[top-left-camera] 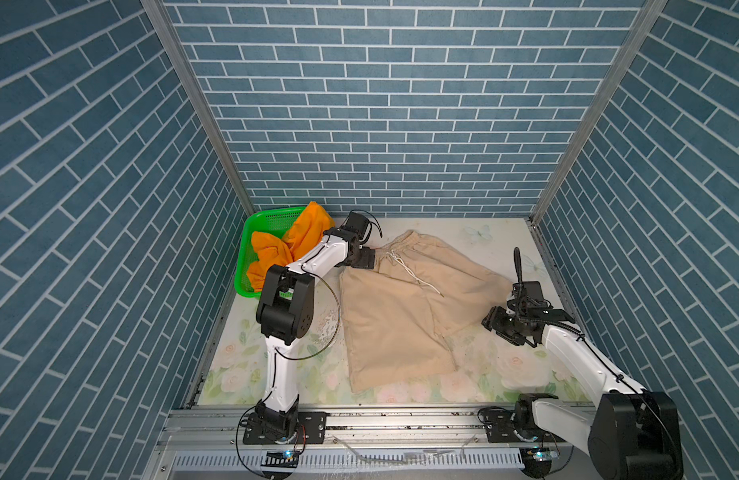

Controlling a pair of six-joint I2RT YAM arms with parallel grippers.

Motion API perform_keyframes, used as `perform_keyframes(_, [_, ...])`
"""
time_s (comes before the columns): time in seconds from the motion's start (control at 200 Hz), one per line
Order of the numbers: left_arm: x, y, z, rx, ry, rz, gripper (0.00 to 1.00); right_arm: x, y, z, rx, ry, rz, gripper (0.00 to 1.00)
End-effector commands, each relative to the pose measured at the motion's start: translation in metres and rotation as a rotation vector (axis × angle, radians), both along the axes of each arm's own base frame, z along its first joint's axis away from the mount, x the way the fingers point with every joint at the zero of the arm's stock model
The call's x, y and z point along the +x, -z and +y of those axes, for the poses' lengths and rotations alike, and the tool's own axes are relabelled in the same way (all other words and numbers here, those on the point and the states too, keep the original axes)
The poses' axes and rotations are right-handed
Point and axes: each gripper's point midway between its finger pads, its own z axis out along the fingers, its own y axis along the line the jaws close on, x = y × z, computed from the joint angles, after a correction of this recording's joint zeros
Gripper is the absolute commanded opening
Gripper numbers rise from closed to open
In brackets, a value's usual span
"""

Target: Fold and stack the shorts

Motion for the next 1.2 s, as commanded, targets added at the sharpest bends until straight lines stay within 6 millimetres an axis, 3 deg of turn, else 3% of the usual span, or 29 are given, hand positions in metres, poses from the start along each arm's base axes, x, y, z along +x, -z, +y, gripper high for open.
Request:
perform_keyframes(0.0, [-0.009, -0.025, -0.006, -0.057, 0.022, -0.031, 1.00, 0.032, -0.010, -0.010, 0.026, 0.073, -0.104, 0.64])
perform_keyframes(0.14, [-0.027, -0.035, -0.017, -0.136, 0.059, -0.021, 1.00, 0.056, -0.009, -0.028, 0.018, 0.111, -0.133, 0.64])
perform_keyframes(0.25, [-0.049, -0.039, -0.017, -0.166, 0.064, -0.007, 1.00, 0.070, -0.004, -0.027, 0.037, 0.100, -0.141, 0.63])
perform_keyframes(0.44, [-0.083, -0.044, -0.006, -0.189, 0.048, 0.001, 1.00, 0.076, 0.010, -0.020, 0.088, 0.103, -0.134, 0.55])
perform_keyframes(0.545, [-0.097, -0.047, -0.001, -0.194, 0.043, -0.002, 1.00, 0.077, 0.019, -0.021, 0.083, 0.108, -0.123, 0.42])
perform_keyframes(0.71, [-0.117, -0.052, 0.008, -0.185, 0.040, 0.000, 1.00, 0.088, 0.018, -0.026, 0.031, 0.083, -0.112, 0.00])
perform_keyframes(0.955, [-0.164, -0.040, 0.013, -0.203, 0.070, 0.028, 1.00, 0.126, -0.011, -0.028, -0.234, -0.054, -0.063, 0.00])
perform_keyframes(1.11, [-0.206, -0.032, -0.005, -0.179, 0.198, 0.031, 1.00, 0.156, -0.020, -0.003, -0.357, -0.189, 0.021, 0.00])
perform_keyframes(1.195, [-0.224, -0.025, -0.016, -0.176, 0.250, 0.050, 1.00, 0.168, -0.005, 0.019, -0.360, -0.279, 0.117, 0.00])
